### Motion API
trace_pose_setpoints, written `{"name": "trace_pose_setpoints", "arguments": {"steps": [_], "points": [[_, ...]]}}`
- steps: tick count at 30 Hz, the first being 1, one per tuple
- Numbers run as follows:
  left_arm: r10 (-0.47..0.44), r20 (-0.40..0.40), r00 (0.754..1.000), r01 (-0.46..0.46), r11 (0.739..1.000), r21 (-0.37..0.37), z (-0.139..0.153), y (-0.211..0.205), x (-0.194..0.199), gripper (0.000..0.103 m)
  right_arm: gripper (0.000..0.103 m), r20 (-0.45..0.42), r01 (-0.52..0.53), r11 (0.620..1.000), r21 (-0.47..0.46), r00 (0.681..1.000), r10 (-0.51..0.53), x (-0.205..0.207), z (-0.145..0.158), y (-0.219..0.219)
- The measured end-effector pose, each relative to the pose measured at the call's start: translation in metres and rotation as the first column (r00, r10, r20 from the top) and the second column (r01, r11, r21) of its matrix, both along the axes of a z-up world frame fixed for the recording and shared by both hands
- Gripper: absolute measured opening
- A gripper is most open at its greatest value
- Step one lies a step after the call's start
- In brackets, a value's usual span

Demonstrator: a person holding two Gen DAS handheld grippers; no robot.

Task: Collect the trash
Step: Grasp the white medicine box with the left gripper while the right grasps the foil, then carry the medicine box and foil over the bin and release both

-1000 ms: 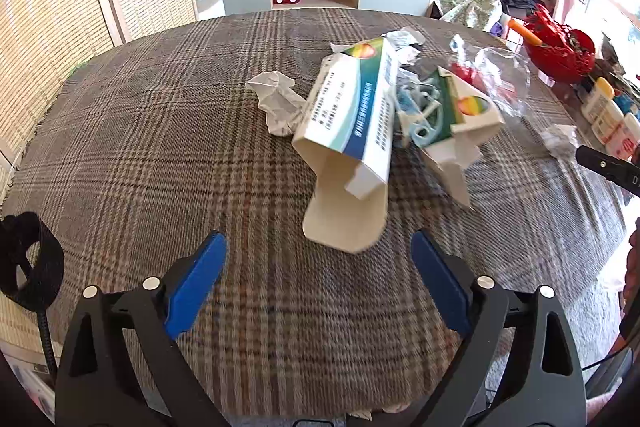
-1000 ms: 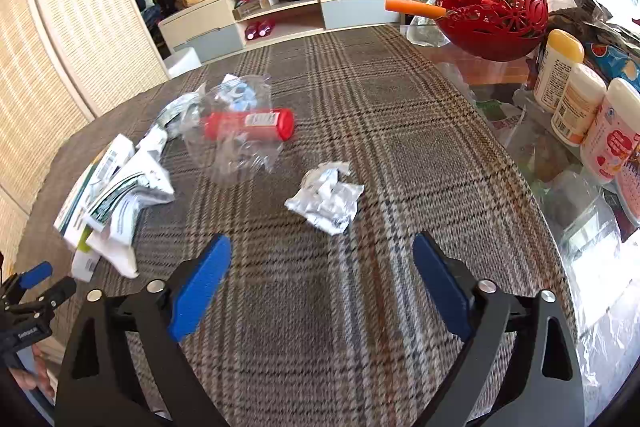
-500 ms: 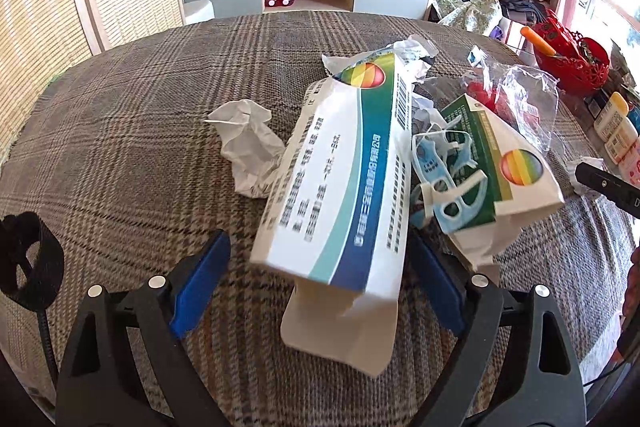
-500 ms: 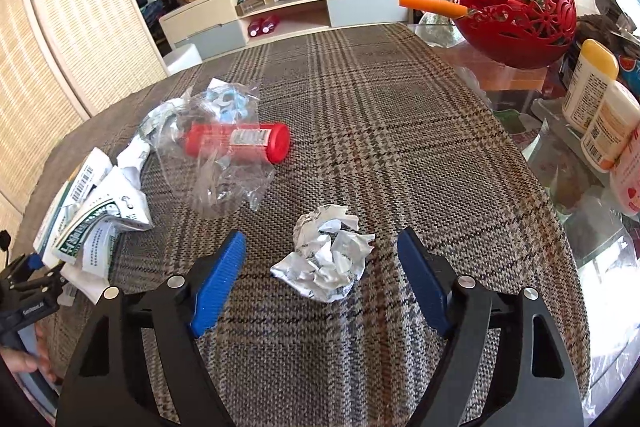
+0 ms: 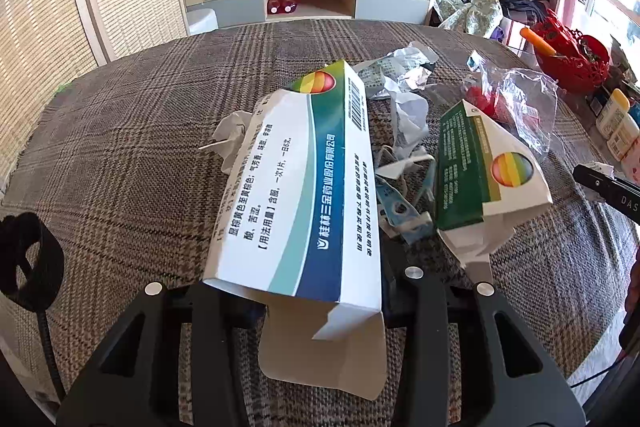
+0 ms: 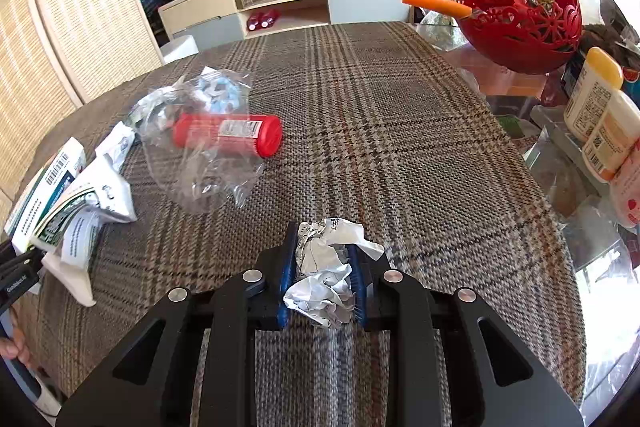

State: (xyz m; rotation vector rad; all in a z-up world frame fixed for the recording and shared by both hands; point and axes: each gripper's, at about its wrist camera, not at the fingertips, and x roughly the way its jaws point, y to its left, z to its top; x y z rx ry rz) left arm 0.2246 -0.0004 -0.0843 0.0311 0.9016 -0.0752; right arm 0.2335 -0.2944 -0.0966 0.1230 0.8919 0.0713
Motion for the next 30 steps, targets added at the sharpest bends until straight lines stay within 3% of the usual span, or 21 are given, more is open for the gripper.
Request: {"name": "trace_pose_setpoints", "arguments": {"steps": [11, 19, 30], "points": [[-0.017, 0.024, 1.0, 0.016, 1.0, 0.009, 0.024, -0.005, -0.077, 0.037, 0.024, 0.015, -0.091, 0.992, 0.088, 0.996, 0.09, -0.06, 0.017, 0.011], [-0.052, 0.06, 0.997, 0.054, 0.998, -0.037, 0.03, -0.021, -0.138, 0.037, 0.024, 0.012, -0.142, 0.972, 0.185, 0.99, 0.142, -0.108, 0.015, 0.031], [-0.064, 0.1, 0.993, 0.069, 0.997, -0.046, 0.021, -0.03, -0.209, 0.037, 0.024, 0.043, -0.213, 0.965, 0.153, 0.977, 0.209, -0.169, 0.017, 0.052]]}}
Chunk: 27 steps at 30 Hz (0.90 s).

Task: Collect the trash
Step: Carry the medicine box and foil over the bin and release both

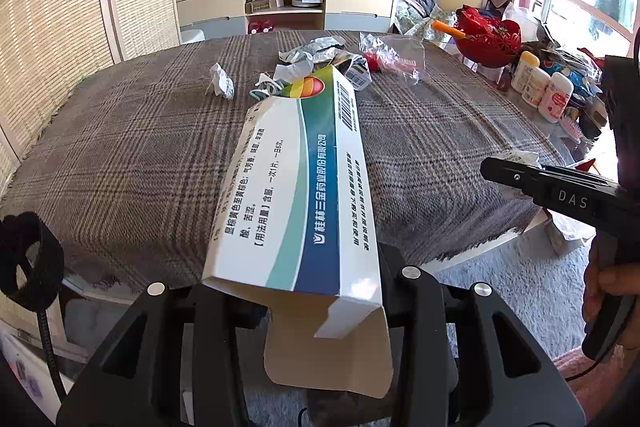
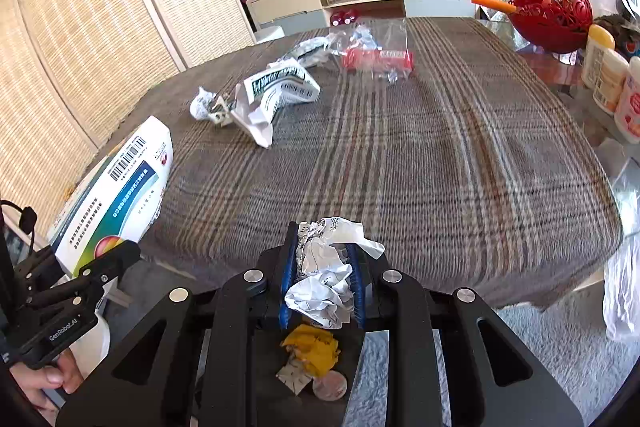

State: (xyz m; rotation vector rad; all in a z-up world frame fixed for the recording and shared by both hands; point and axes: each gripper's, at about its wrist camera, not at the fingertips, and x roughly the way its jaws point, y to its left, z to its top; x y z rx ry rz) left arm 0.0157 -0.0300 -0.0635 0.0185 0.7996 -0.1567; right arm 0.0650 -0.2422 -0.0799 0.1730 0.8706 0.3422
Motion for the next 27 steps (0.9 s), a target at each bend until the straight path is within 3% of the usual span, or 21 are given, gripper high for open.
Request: {"name": "trace_pose_setpoints", "arguments": {"steps": [10, 19, 27], "points": [[0.009, -0.051, 0.999, -0.011, 1.0, -0.027, -0.036, 0.008, -0.054, 0.037, 0.024, -0.002, 0.009, 1.0, -0.001, 1.0, -0.009, -0.054, -0.017, -0.004], [-0.017, -0.113, 0.993, 0.013, 0.999, -0.034, -0.068, -0.003, -0.087, 0.037, 0.024, -0.079, -0.001, 1.0, -0.007, 0.997, 0.001, -0.085, -0.053, 0.008], [-0.046, -0.222, 0.974, 0.039, 0.999, -0.037, -0.106, -0.022, -0.092, 0.037, 0.024, -0.156, -0.007, 1.0, -0.005, 0.988, 0.007, -0.089, -0.084, 0.023]]}}
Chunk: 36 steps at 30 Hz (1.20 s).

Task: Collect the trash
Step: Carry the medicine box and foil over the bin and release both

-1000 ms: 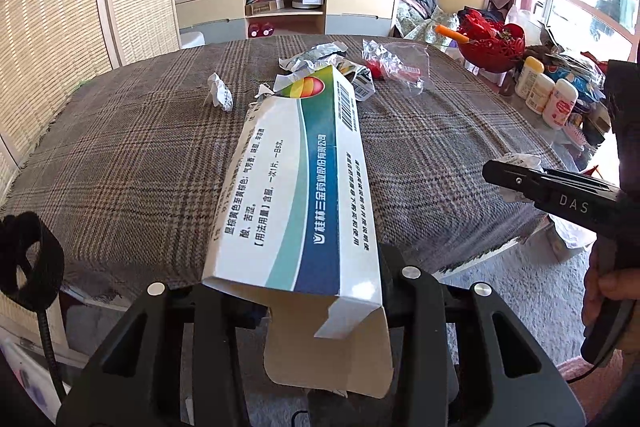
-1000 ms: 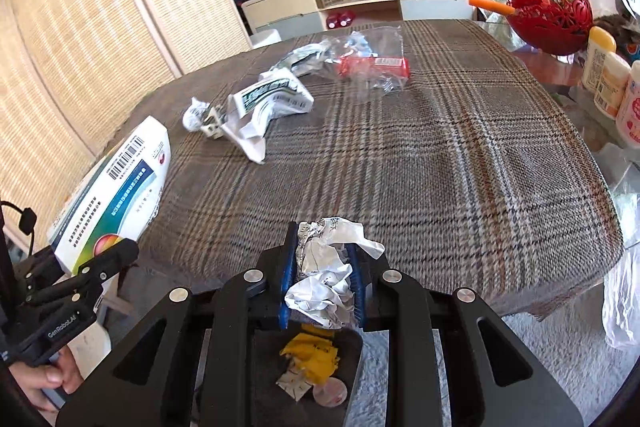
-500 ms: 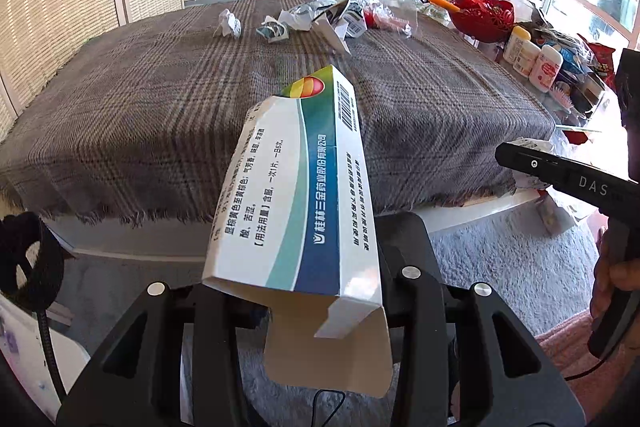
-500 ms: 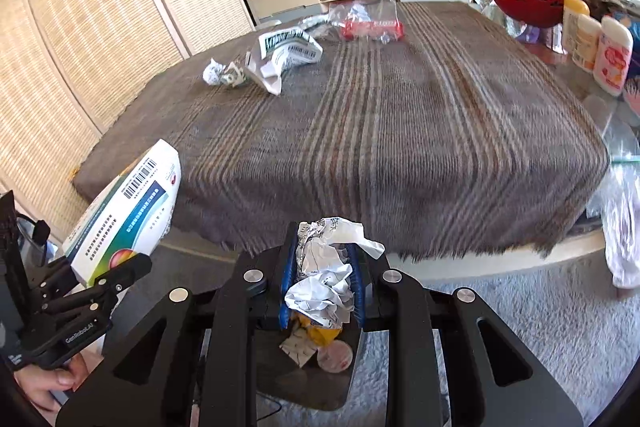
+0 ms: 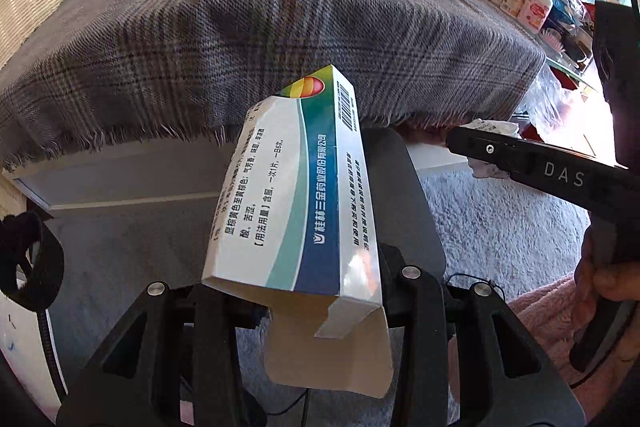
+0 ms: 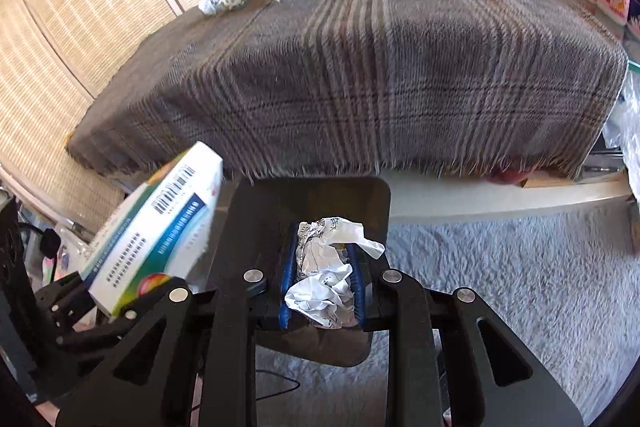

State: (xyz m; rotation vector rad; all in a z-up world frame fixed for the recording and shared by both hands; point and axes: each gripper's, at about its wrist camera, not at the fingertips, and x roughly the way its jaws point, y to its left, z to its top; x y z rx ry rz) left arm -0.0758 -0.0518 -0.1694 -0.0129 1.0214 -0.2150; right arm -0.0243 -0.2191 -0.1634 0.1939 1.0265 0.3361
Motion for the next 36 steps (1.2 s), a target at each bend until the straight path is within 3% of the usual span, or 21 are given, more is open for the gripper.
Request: {"name": "trace_pose_setpoints", "arguments": {"steps": [10, 23, 24, 26, 27, 30, 36], "points": [[0.01, -0.097, 0.995, -0.012, 1.0, -0.018, -0.026, -0.001, 0.021, 0.037, 0.024, -0.09, -0.016, 0.999, 0.035, 0.996, 0.02, 0.009, -0.025, 0.01], [0.027, -0.136, 0.99, -0.031, 0.999, -0.031, -0.035, -0.002, 0.031, 0.038, 0.027, -0.105, 0.019, 0.999, 0.051, 0.994, -0.014, 0.02, -0.03, 0.014], [0.032, -0.134, 0.99, -0.037, 0.999, -0.031, -0.034, -0.002, 0.031, 0.039, 0.03, -0.104, 0.024, 0.999, 0.045, 0.994, -0.019, 0.02, -0.03, 0.014], [0.044, -0.129, 0.991, -0.047, 0.999, -0.025, -0.032, 0.001, 0.03, 0.053, 0.047, -0.104, 0.03, 0.999, 0.04, 0.994, -0.026, 0.021, -0.029, 0.012], [0.047, -0.123, 0.991, -0.051, 0.998, -0.024, -0.031, 0.002, 0.03, 0.055, 0.056, -0.103, 0.033, 0.999, 0.038, 0.994, -0.029, 0.021, -0.029, 0.012], [0.05, -0.117, 0.992, -0.053, 0.998, -0.021, -0.028, 0.003, 0.029, 0.062, 0.061, -0.094, 0.041, 0.999, 0.025, 0.995, -0.039, 0.021, -0.026, 0.009], [0.062, -0.108, 0.992, -0.063, 0.998, -0.003, -0.022, 0.007, 0.026, 0.085, 0.093, -0.07, 0.065, 0.998, 0.004, 0.995, -0.065, 0.017, -0.02, 0.003]]}}
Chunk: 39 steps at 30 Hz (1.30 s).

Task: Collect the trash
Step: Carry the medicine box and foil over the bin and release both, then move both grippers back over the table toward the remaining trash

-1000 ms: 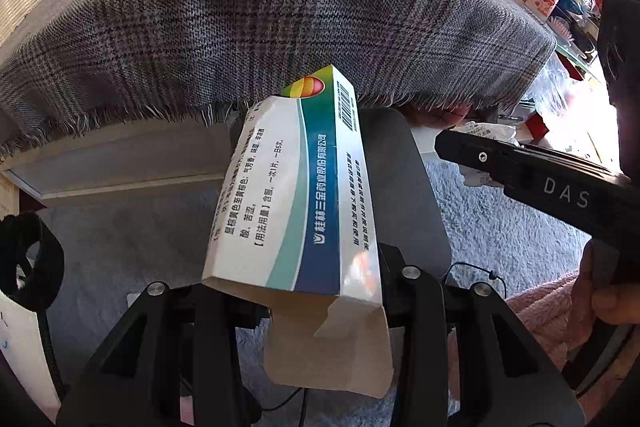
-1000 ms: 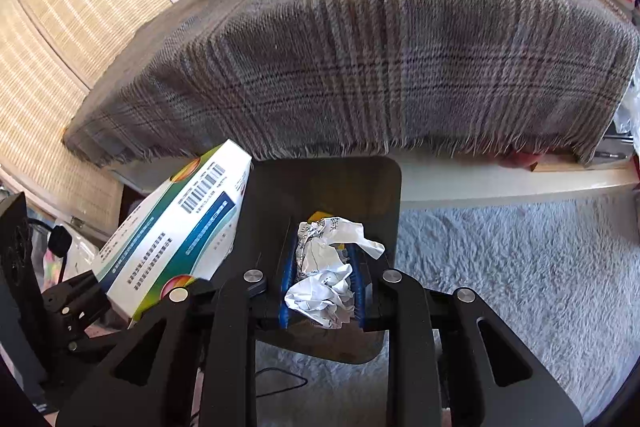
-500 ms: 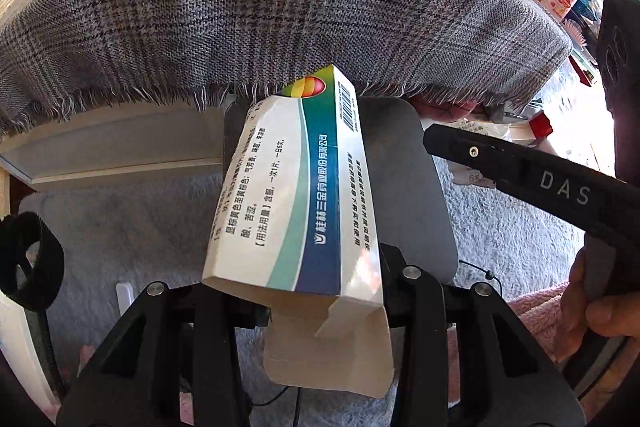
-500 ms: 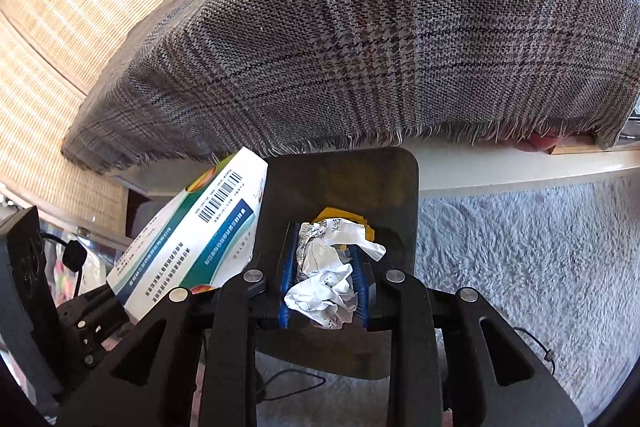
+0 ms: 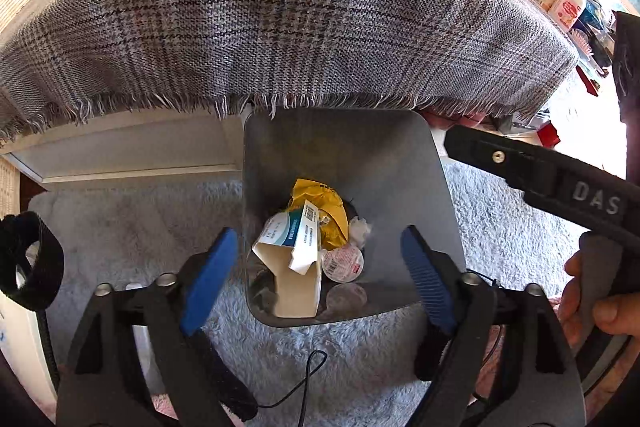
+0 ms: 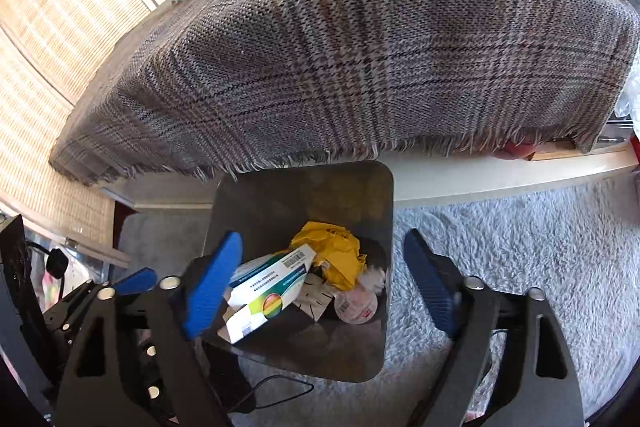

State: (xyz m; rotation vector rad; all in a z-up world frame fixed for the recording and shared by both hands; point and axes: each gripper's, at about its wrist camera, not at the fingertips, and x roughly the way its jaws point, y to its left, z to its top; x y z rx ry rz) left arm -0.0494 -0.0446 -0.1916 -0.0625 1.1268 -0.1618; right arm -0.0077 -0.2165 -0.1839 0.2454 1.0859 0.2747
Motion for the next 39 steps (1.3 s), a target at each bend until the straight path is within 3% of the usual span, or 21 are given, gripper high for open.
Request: {"name": "trace_pose_setpoints", "arguments": {"steps": [5, 14, 18, 23, 30, 39], "points": [[-0.014, 0.012, 1.0, 0.014, 1.0, -0.012, 0.011, 0.007, -0.003, 0.095, 0.097, -0.007, -0.01, 1.0, 0.013, 1.0, 0.01, -0.001, 0.007, -0.006], [0.008, 0.078, 0.997, -0.006, 0.999, -0.033, 0.065, 0.025, 0.01, 0.095, 0.1, 0.068, 0.0, 1.0, 0.011, 0.998, 0.0, 0.017, 0.068, -0.035], [0.031, 0.124, 0.992, -0.028, 0.999, -0.019, 0.096, 0.03, 0.029, 0.095, 0.1, 0.126, 0.037, 0.998, -0.048, 0.992, -0.03, 0.035, 0.099, -0.054], [0.037, 0.186, 0.982, -0.044, 0.999, 0.033, 0.134, 0.038, 0.049, 0.095, 0.1, 0.171, 0.087, 0.996, -0.02, 0.982, -0.083, 0.053, 0.126, -0.074], [0.067, 0.263, 0.962, -0.088, 0.994, 0.069, 0.178, 0.064, 0.094, 0.095, 0.1, 0.206, 0.139, 0.99, 0.002, 0.969, -0.136, 0.099, 0.147, -0.08], [0.109, 0.287, 0.952, -0.134, 0.988, 0.072, 0.179, 0.082, 0.189, 0.095, 0.1, 0.222, 0.158, 0.987, 0.026, 0.962, -0.16, 0.195, 0.156, -0.067]]}}
